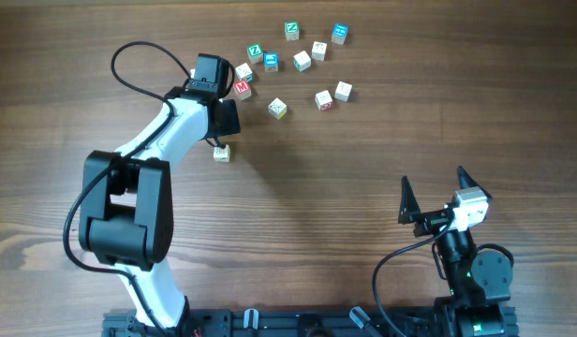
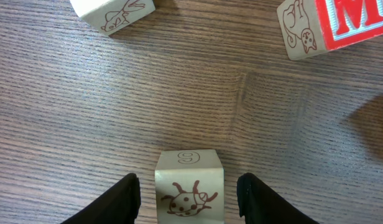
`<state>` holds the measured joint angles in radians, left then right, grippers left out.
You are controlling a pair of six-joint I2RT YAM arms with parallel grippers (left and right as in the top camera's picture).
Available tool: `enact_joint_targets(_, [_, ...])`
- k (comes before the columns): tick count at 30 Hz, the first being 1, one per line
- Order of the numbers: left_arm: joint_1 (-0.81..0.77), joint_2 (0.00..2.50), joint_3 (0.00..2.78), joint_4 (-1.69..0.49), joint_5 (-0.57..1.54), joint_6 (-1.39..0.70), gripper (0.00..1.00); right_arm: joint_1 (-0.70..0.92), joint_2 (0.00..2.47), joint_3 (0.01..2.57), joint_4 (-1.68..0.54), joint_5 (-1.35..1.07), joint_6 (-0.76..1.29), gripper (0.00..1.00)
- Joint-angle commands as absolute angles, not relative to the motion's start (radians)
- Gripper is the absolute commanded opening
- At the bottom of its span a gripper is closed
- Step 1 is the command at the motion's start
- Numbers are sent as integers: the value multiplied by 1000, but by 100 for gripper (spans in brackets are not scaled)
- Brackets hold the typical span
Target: Form a tower
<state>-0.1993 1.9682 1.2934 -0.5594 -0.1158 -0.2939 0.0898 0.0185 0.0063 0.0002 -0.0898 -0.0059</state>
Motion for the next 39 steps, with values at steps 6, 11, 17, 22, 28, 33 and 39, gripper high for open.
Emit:
enact_joint_targets(6, [-194,2000,1287,-556,-133,-293,42,86,16,5,6,-105,-20,100])
enact_joint_targets(11, [-194,1999,1287,-534,-133,-292,41,86,16,5,6,-105,-20,100])
enact_joint_targets(17, [-194,1999,1287,-516,-133,-292,42,87,16,5,6,-105,-19,100])
enact_joint_targets(22, [-194,1998,1287,-516,-133,-292,34,86,16,5,6,-106,-20,100])
enact_joint_targets(28, [-194,1916,1287,-543,-133,-292,32,86,16,5,6,-105,-20,100])
enact_joint_targets(33, [-194,1814,1287,-589,-133,-292,30,86,16,5,6,-106,-20,100])
enact_joint_targets(39, [-194,1746,1287,-669,-128,-239,29,86,16,5,6,-106,-20,100])
